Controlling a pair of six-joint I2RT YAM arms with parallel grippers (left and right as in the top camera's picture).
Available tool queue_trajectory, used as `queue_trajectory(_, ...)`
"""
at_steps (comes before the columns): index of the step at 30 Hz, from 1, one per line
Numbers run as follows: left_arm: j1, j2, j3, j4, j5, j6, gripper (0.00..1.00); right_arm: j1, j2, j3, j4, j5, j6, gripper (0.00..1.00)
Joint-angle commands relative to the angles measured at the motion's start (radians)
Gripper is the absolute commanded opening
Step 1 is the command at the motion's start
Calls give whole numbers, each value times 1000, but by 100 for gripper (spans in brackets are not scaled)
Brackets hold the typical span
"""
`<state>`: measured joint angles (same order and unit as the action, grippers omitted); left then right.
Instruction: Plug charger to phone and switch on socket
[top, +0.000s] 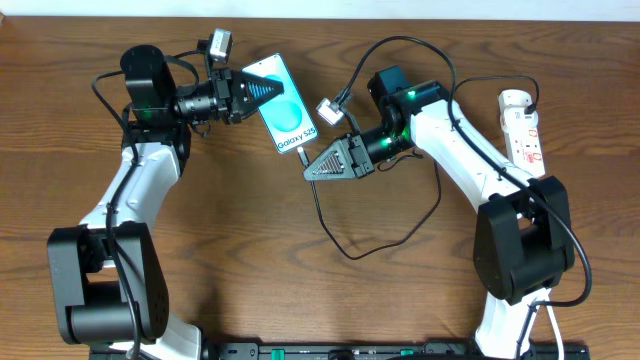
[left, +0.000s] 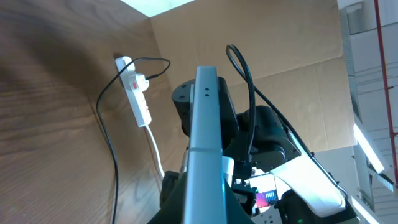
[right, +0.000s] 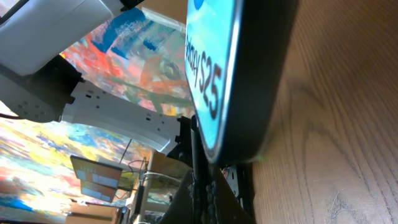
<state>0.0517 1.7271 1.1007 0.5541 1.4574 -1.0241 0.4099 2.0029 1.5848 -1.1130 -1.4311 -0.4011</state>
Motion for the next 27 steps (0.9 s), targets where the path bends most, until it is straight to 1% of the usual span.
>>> queue_trajectory(1,5,1,9,7,35,-5,7,-3,2,17,2,-19,5,1)
queue_trajectory(4,5,1,9,7,35,-5,7,-3,2,17,10,-18,31,1)
queue_trajectory(23,5,1,9,7,53,-5,7,-5,2,17,37,-19,51,1)
queue_trajectory(27,5,1,9,7,53,-5,7,-4,2,17,76,-19,99,1)
